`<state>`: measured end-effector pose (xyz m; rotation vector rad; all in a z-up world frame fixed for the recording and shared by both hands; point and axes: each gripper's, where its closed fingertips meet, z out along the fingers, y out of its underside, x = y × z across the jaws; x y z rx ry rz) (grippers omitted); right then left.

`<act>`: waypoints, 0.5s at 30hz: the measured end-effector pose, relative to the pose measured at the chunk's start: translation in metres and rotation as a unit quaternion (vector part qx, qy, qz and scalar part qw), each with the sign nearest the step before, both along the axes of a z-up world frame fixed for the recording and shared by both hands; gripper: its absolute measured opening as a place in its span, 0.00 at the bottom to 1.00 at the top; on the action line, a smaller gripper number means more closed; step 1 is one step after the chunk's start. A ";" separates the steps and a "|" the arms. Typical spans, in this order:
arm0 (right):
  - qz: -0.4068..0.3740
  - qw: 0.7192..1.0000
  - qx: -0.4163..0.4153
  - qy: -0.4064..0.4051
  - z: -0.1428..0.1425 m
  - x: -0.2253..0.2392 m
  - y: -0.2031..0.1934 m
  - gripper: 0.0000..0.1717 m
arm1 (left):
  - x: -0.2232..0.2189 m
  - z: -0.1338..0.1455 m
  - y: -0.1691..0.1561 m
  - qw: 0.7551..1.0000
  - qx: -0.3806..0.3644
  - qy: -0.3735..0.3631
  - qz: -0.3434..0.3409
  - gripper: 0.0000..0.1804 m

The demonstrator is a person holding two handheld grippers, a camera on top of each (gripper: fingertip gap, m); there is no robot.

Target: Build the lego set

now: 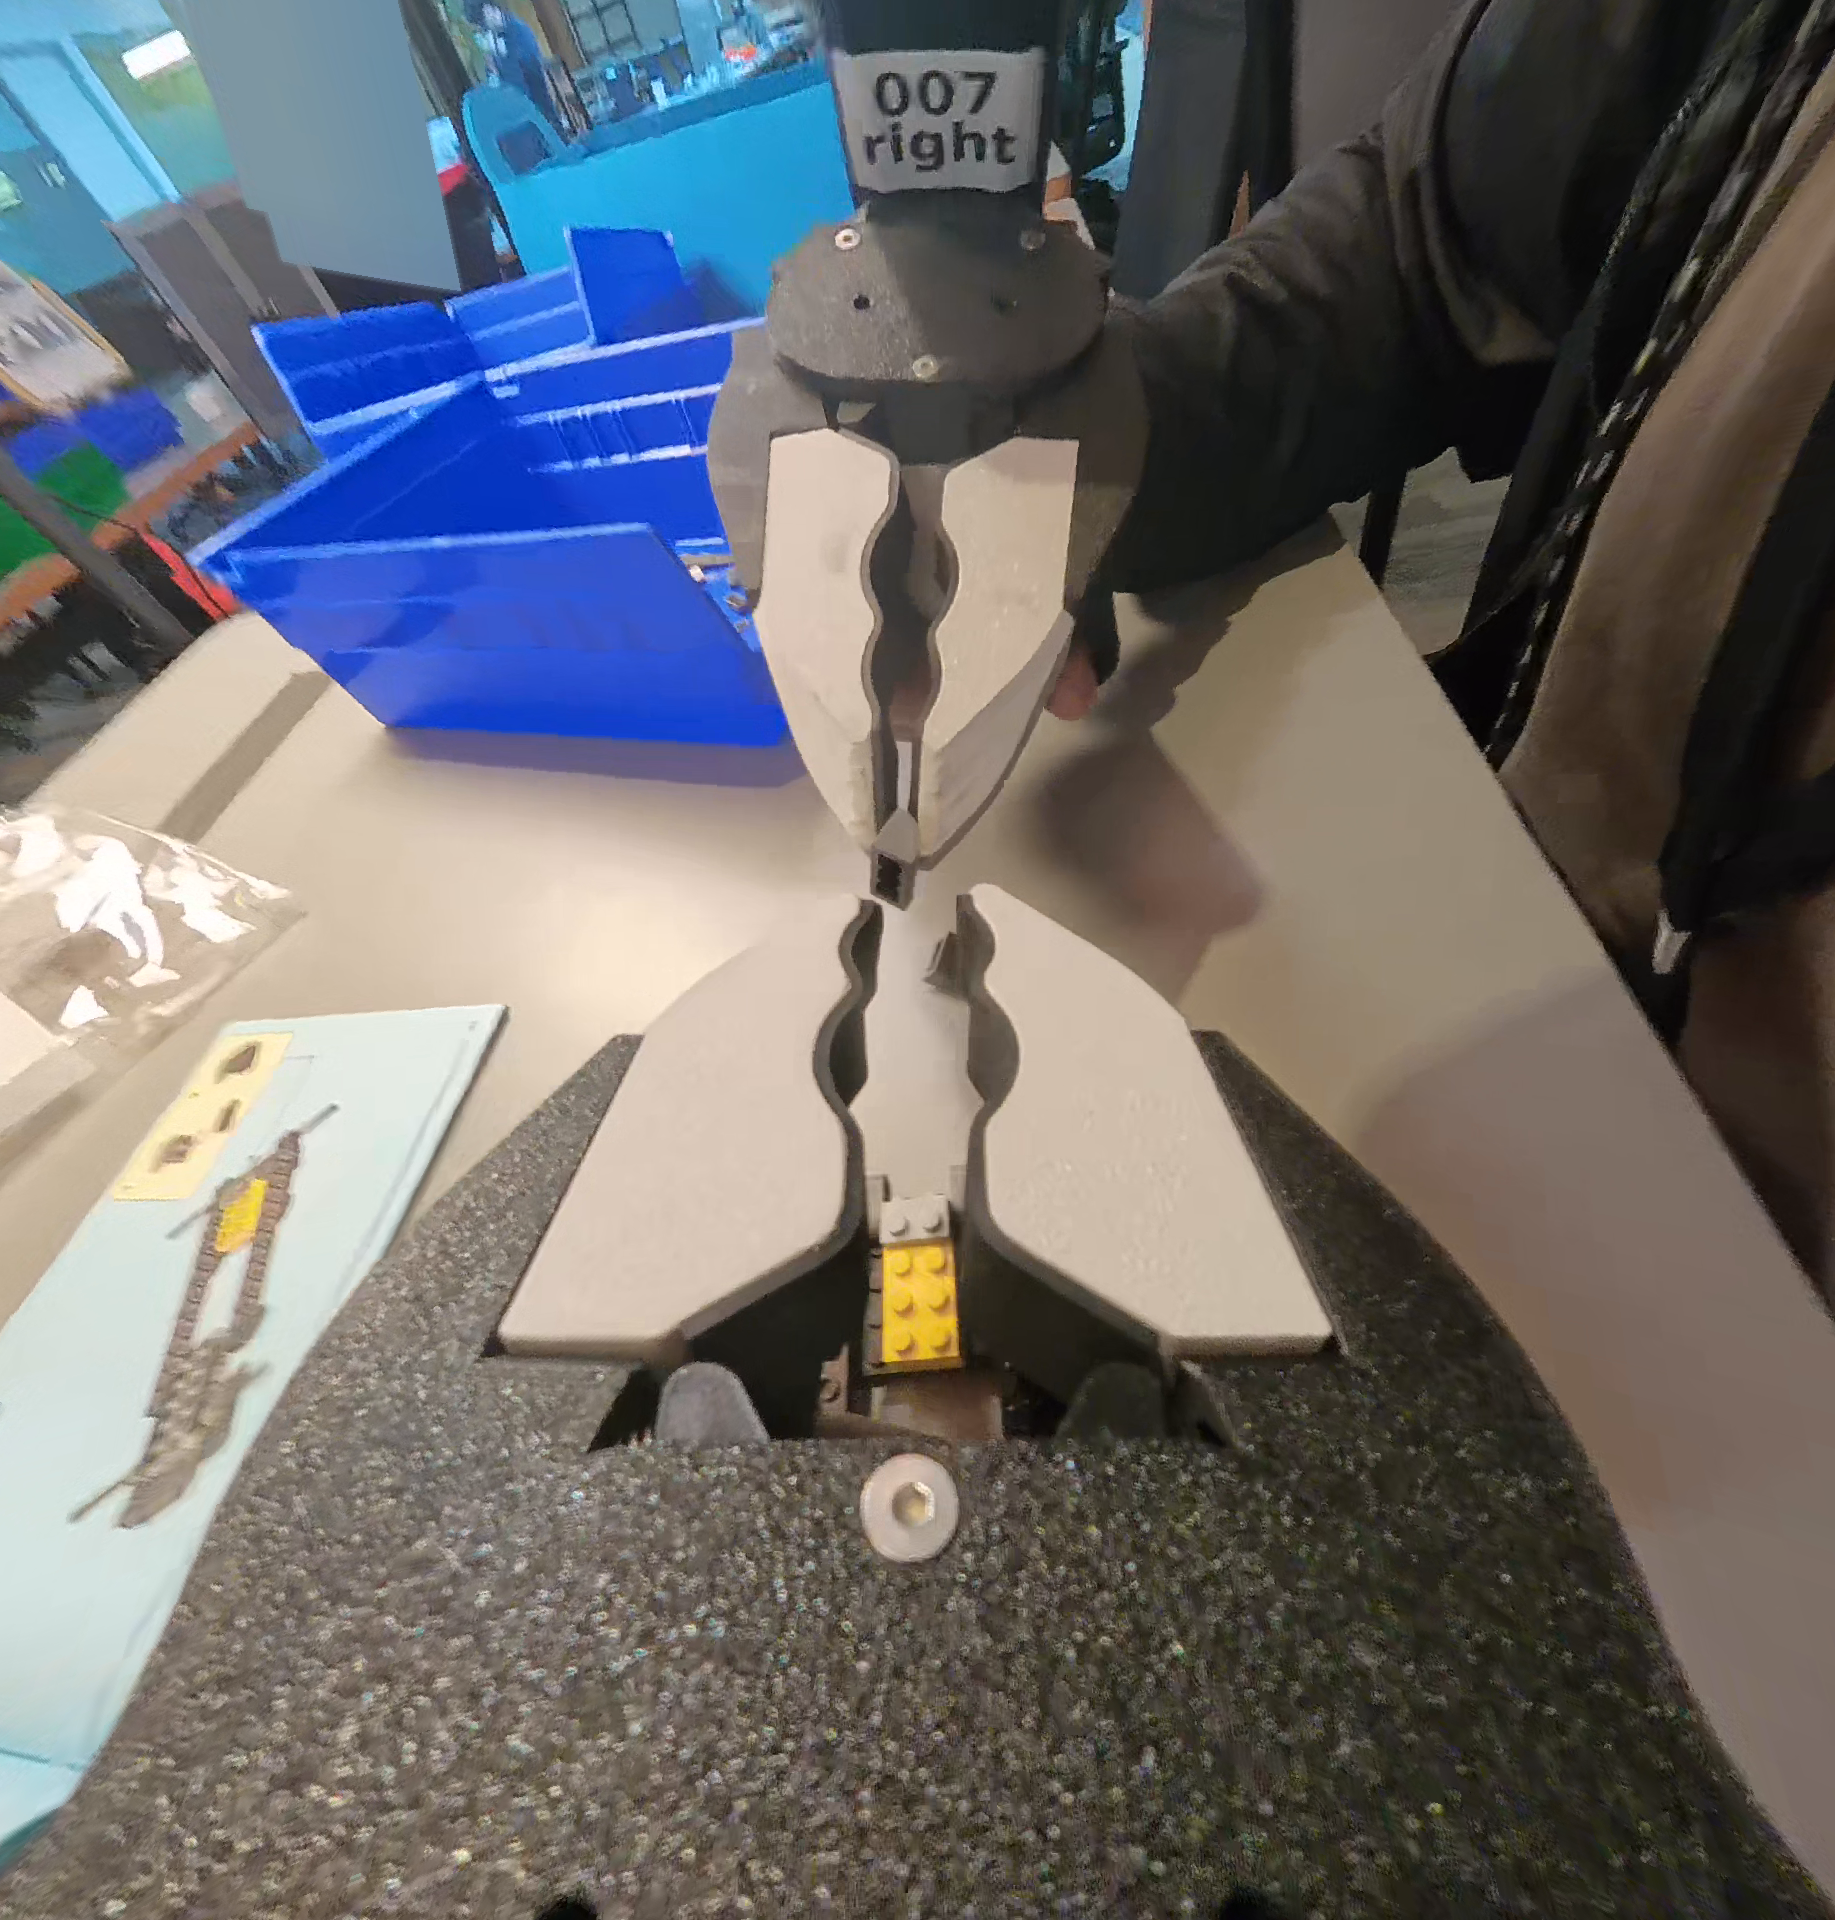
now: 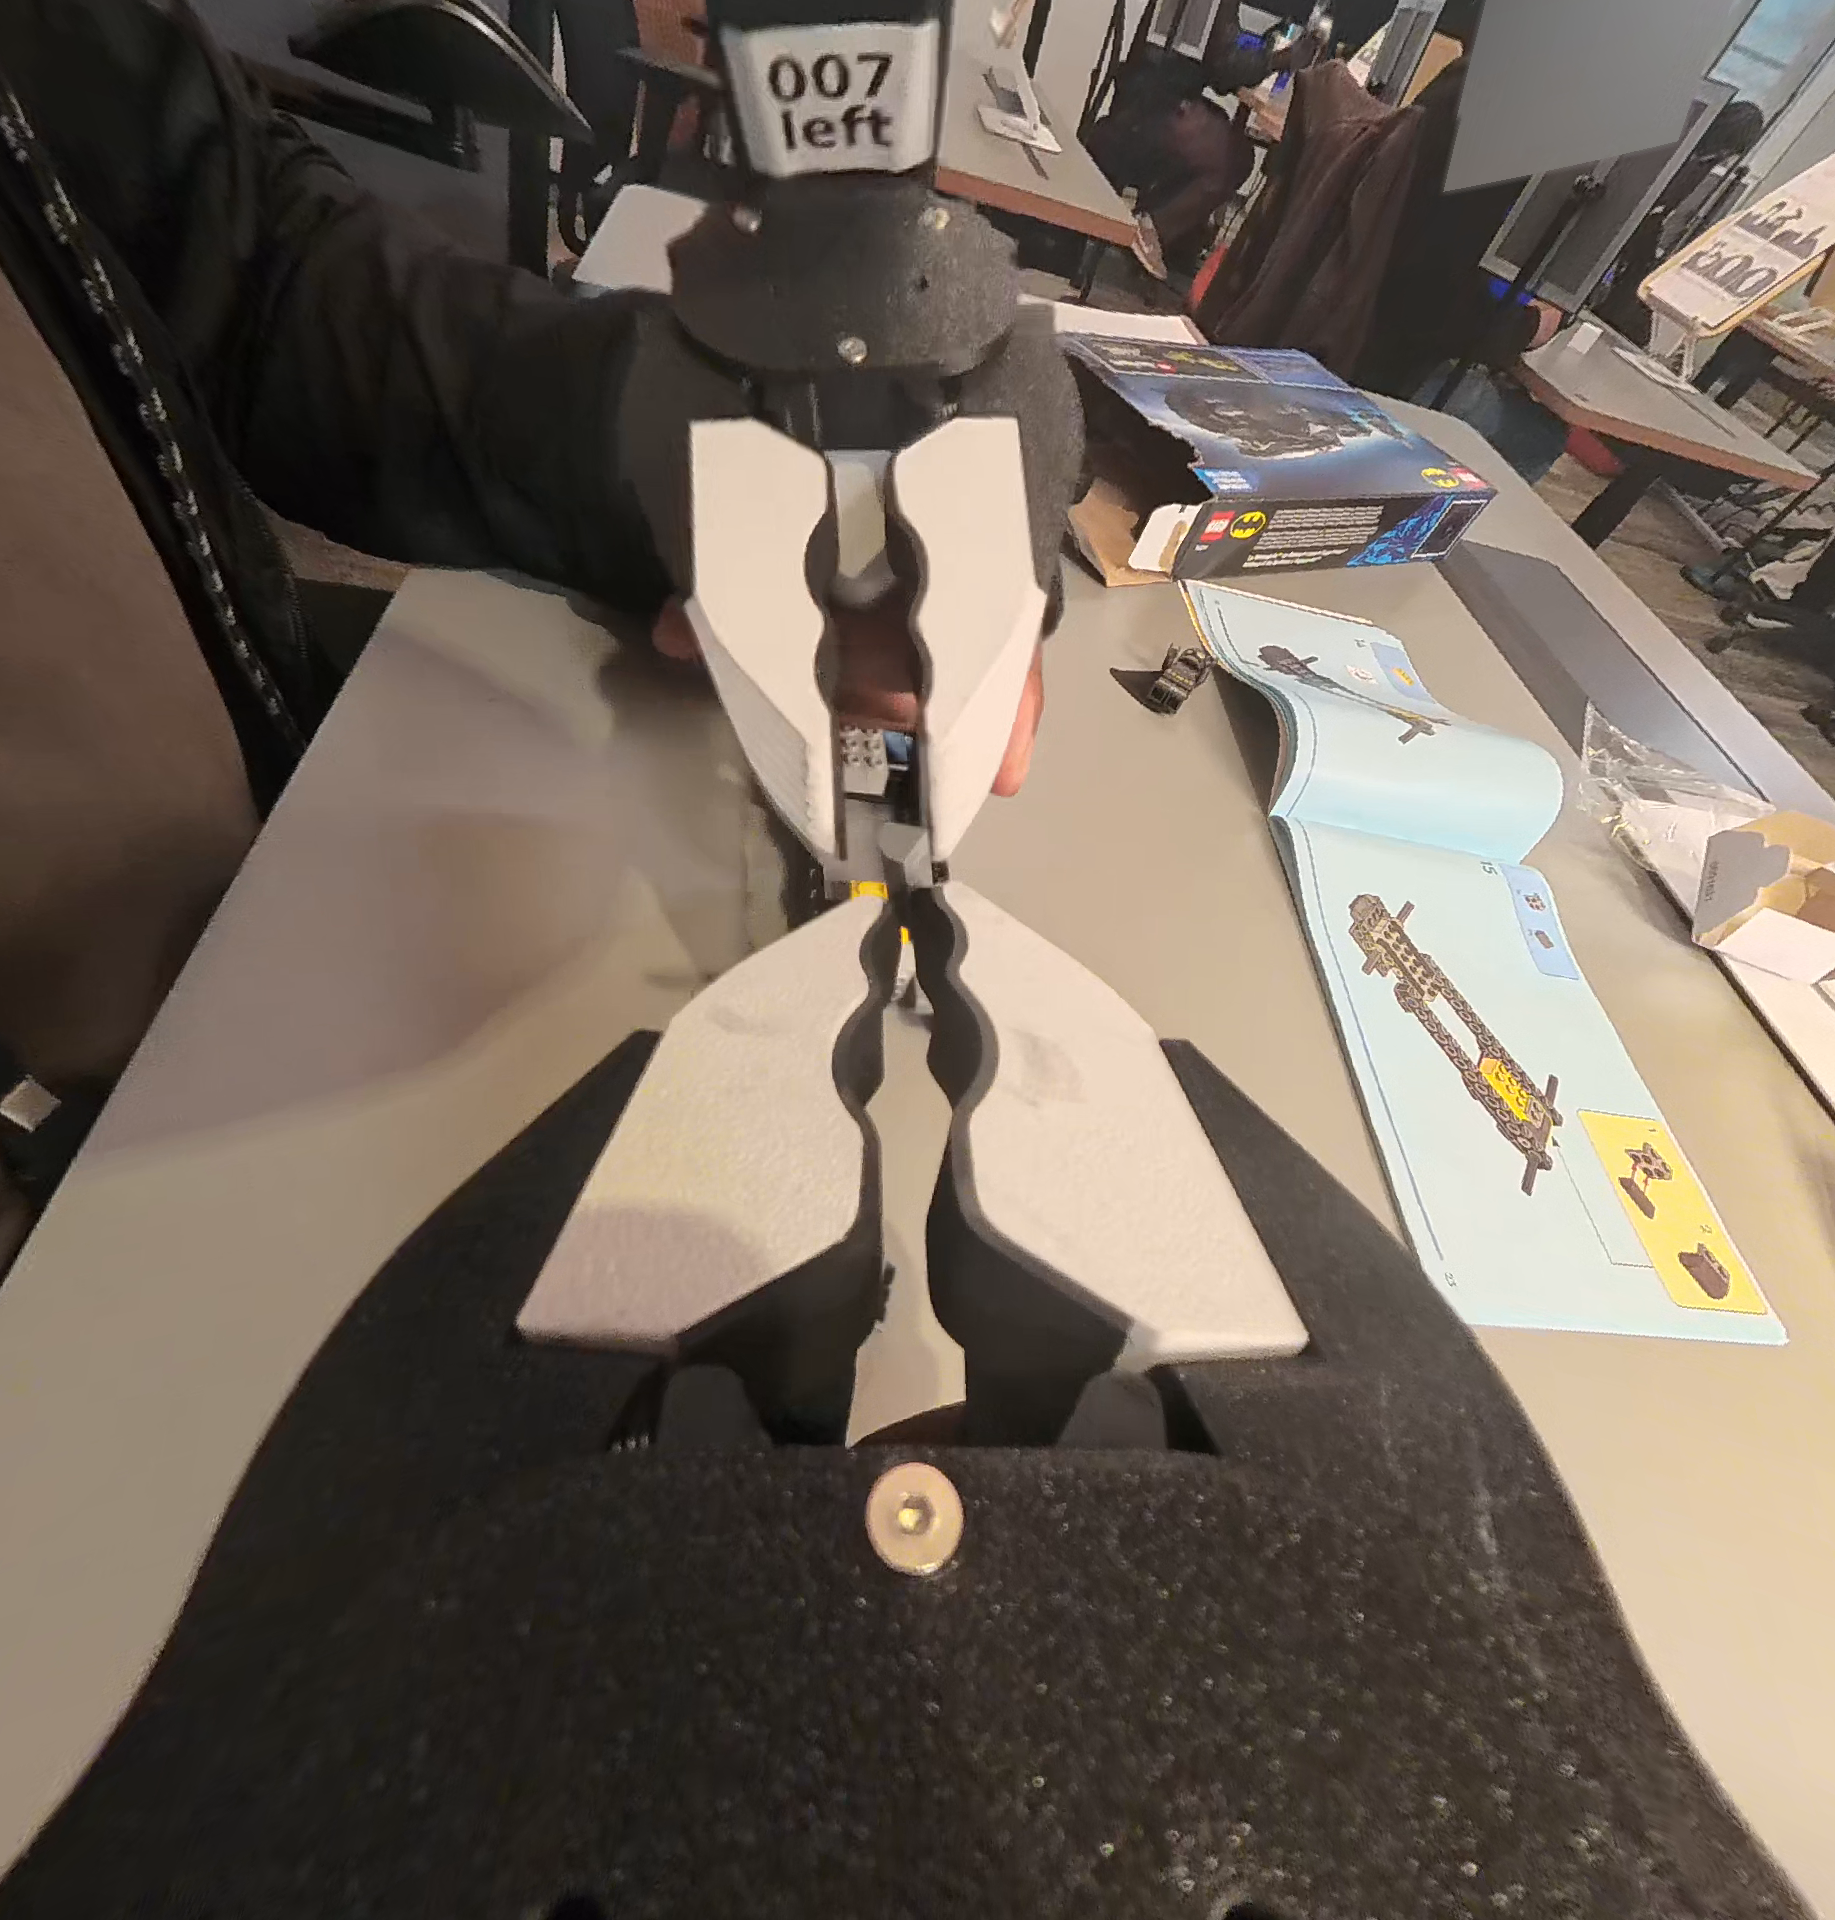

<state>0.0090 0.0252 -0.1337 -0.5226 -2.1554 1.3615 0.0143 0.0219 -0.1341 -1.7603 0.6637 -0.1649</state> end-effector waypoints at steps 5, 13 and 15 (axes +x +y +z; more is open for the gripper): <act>-0.002 1.000 0.011 -0.004 -0.003 0.000 0.001 0.02 | 0.002 0.000 0.004 0.997 -0.051 -0.052 0.023 0.09; -0.020 0.999 0.034 -0.001 -0.010 -0.004 0.006 0.02 | 0.002 -0.002 0.010 0.990 -0.081 -0.103 0.056 0.01; -0.023 0.999 0.031 -0.001 -0.011 -0.005 0.007 0.02 | 0.001 -0.003 0.010 0.989 -0.081 -0.106 0.059 0.01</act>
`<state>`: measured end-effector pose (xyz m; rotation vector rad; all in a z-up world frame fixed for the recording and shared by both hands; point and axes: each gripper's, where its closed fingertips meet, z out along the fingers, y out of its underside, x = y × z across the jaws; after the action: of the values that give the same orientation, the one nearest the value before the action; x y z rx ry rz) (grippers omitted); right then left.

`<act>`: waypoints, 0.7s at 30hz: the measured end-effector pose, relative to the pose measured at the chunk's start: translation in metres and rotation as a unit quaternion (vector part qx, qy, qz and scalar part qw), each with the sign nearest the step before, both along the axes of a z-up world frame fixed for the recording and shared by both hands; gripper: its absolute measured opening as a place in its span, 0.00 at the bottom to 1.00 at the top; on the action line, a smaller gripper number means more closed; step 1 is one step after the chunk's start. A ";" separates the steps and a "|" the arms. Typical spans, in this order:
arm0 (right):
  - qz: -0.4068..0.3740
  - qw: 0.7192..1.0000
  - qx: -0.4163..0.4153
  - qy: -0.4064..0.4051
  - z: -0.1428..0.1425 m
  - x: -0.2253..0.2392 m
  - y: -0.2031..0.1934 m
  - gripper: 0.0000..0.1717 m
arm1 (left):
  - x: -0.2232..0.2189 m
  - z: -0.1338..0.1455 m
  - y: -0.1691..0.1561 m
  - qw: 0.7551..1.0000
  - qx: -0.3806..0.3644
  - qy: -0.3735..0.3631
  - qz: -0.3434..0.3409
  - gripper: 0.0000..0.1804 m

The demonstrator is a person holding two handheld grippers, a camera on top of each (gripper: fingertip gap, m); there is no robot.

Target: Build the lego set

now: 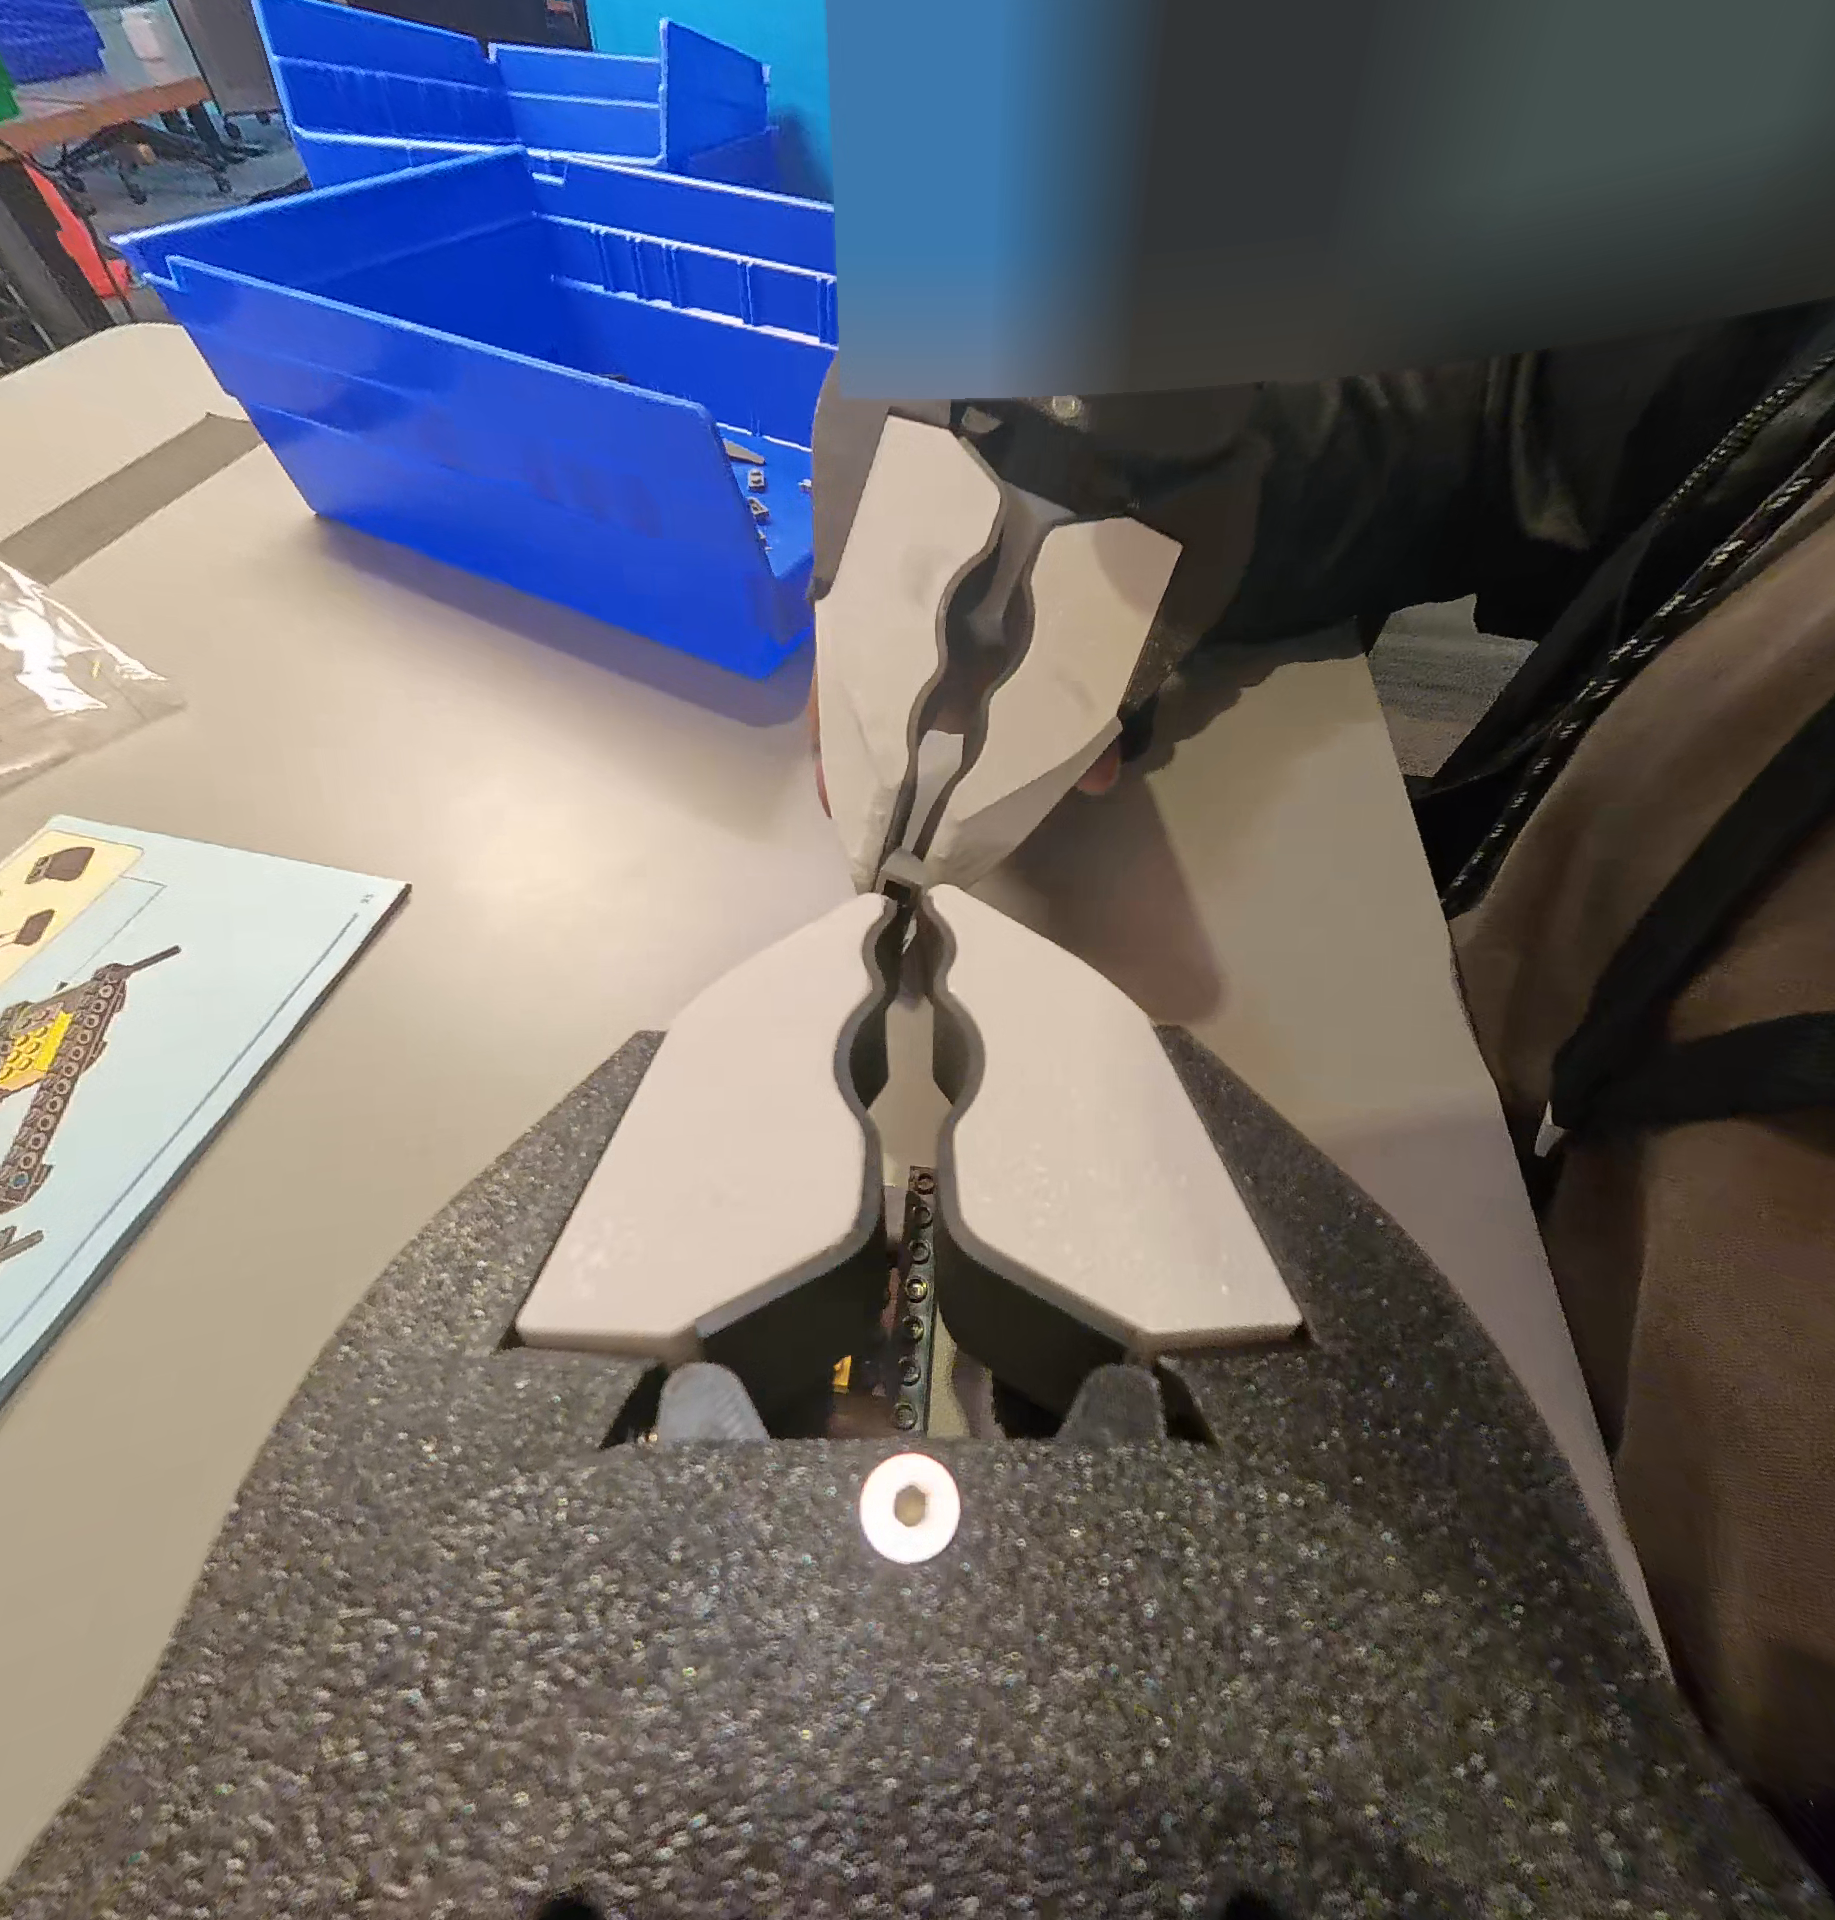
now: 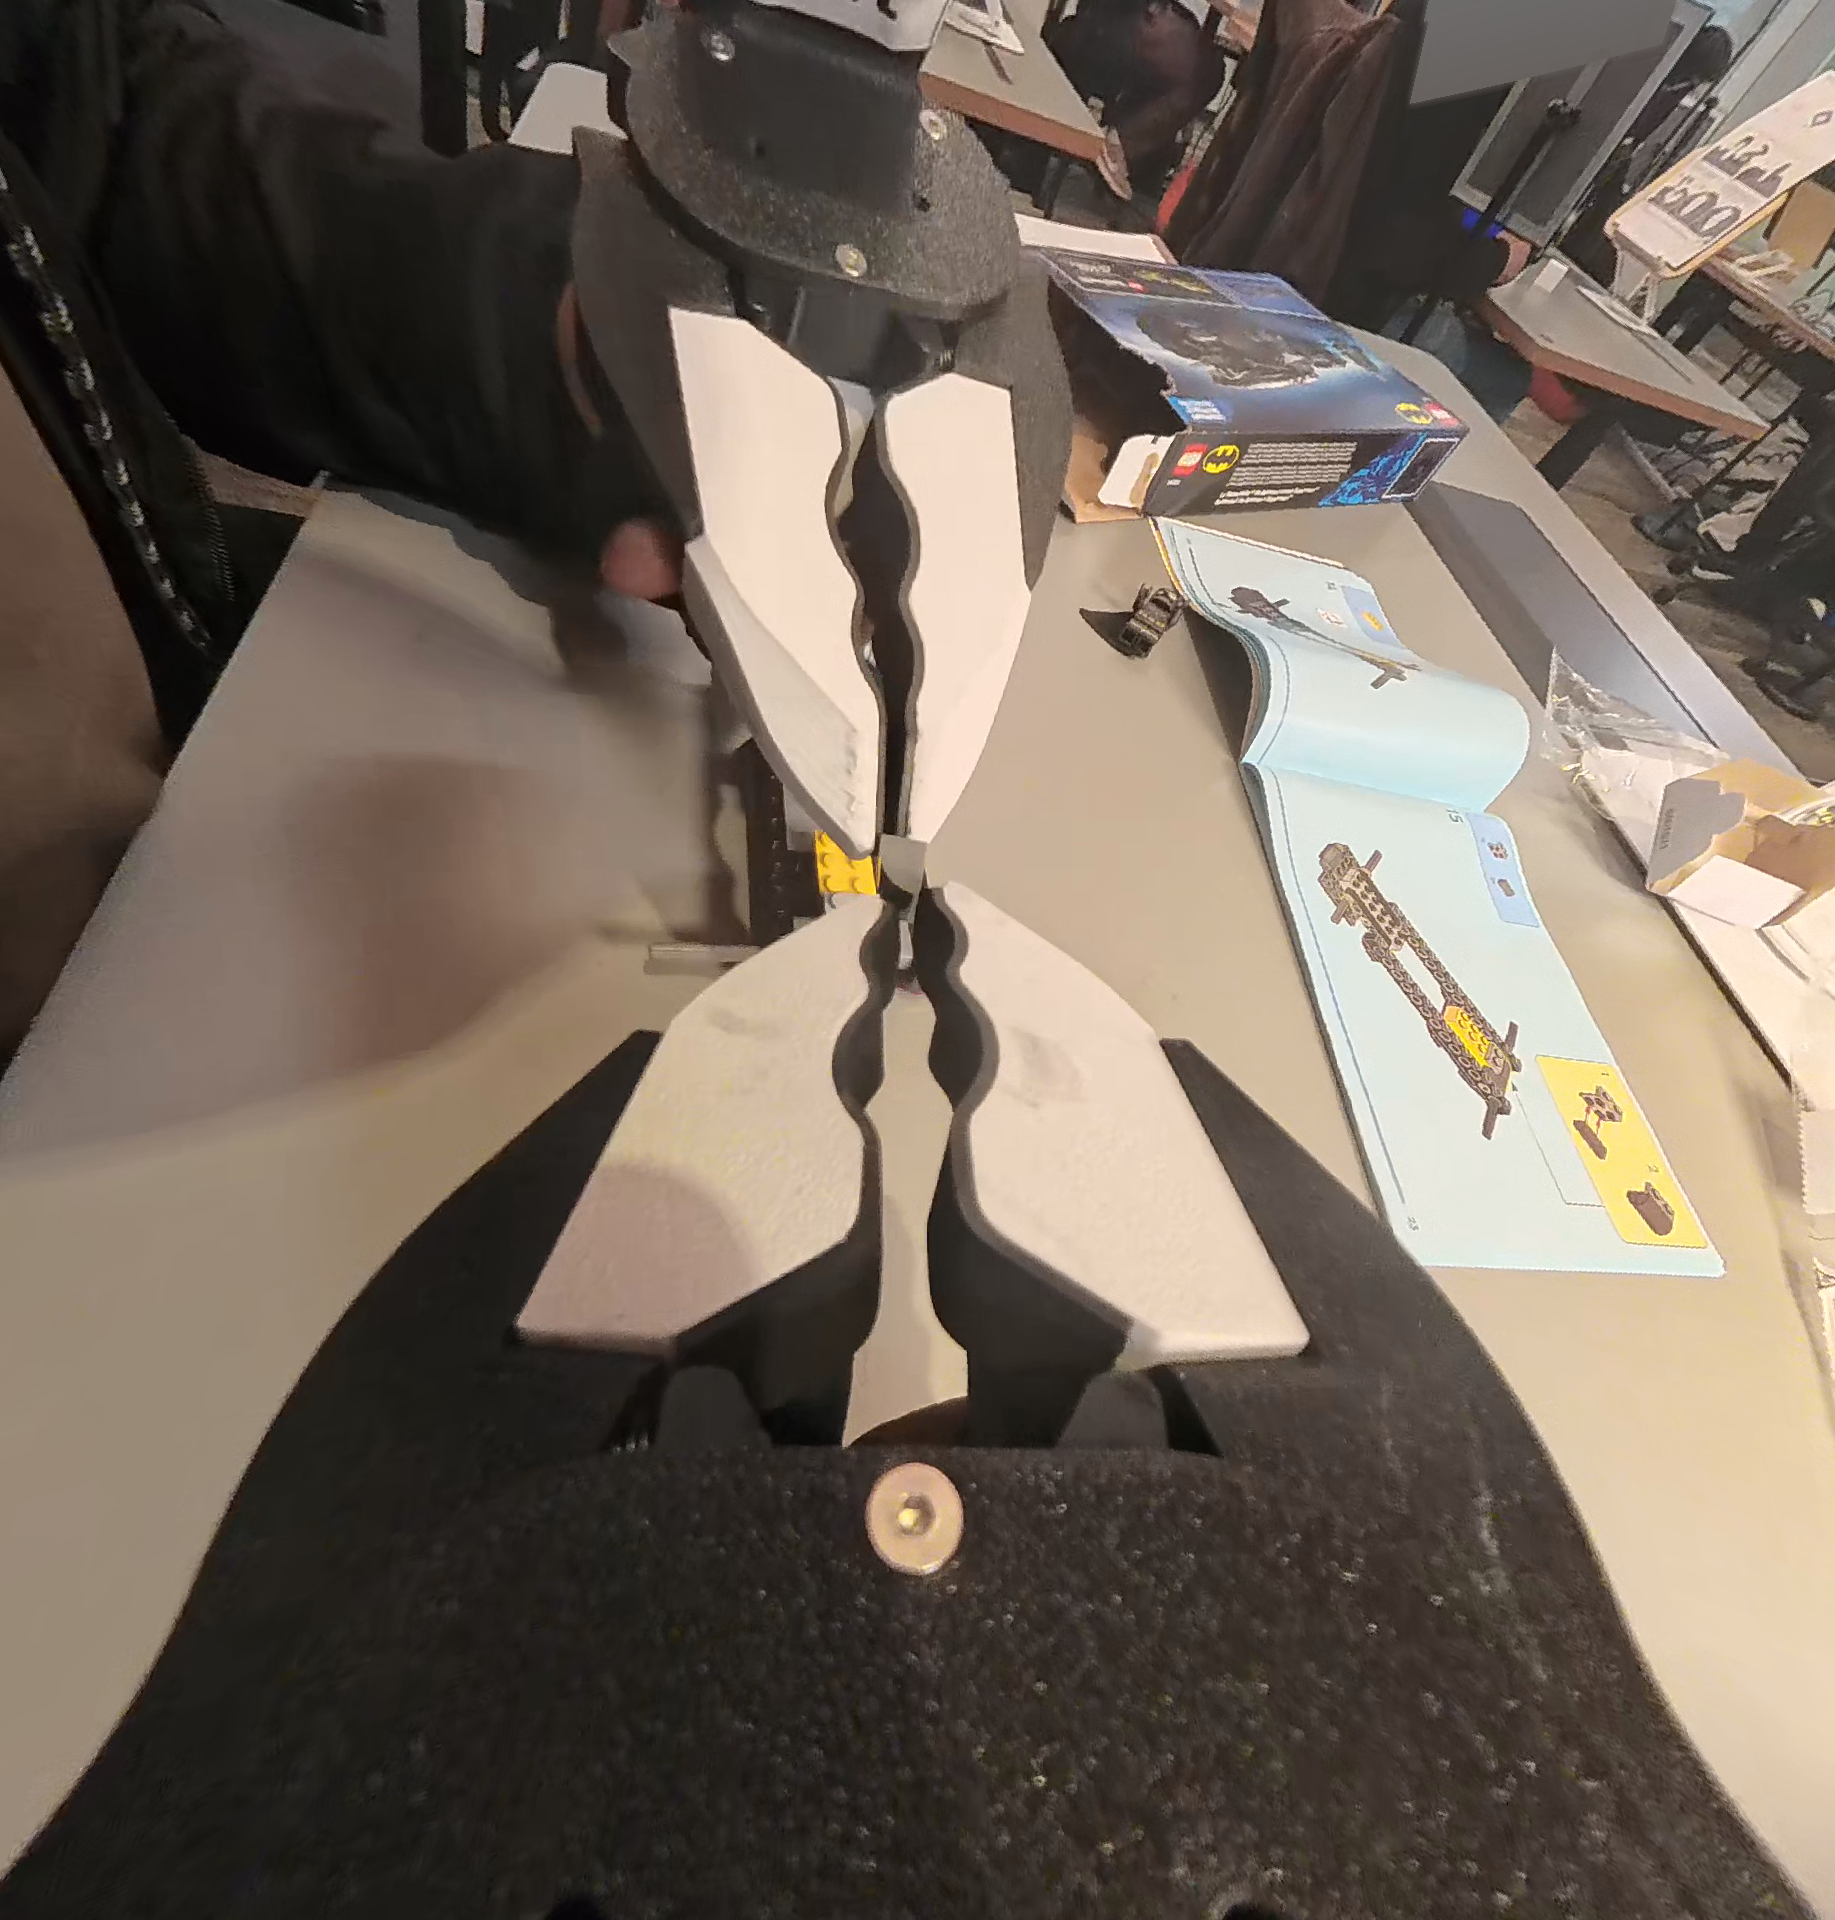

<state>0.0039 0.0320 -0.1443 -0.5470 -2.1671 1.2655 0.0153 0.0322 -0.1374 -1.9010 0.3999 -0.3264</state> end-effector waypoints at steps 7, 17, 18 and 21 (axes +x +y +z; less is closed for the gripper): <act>0.000 1.000 -0.012 0.000 0.000 0.001 -0.001 0.02 | 0.001 0.000 0.000 1.000 0.004 -0.004 -0.004 0.01; 0.009 0.999 -0.038 0.004 0.007 0.005 -0.005 0.03 | 0.002 -0.003 -0.001 1.000 0.006 0.002 -0.011 0.02; 0.007 0.999 -0.036 0.005 0.007 0.004 -0.004 0.03 | 0.002 -0.003 -0.001 1.000 0.006 0.002 -0.010 0.02; 0.008 0.999 -0.038 0.004 0.007 0.004 -0.004 0.03 | 0.002 -0.003 -0.001 1.000 0.004 0.001 -0.011 0.02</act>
<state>0.0082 0.0276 -0.1377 -0.5543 -2.1274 1.3606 0.0175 0.0313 -0.1402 -1.8900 0.4239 -0.3362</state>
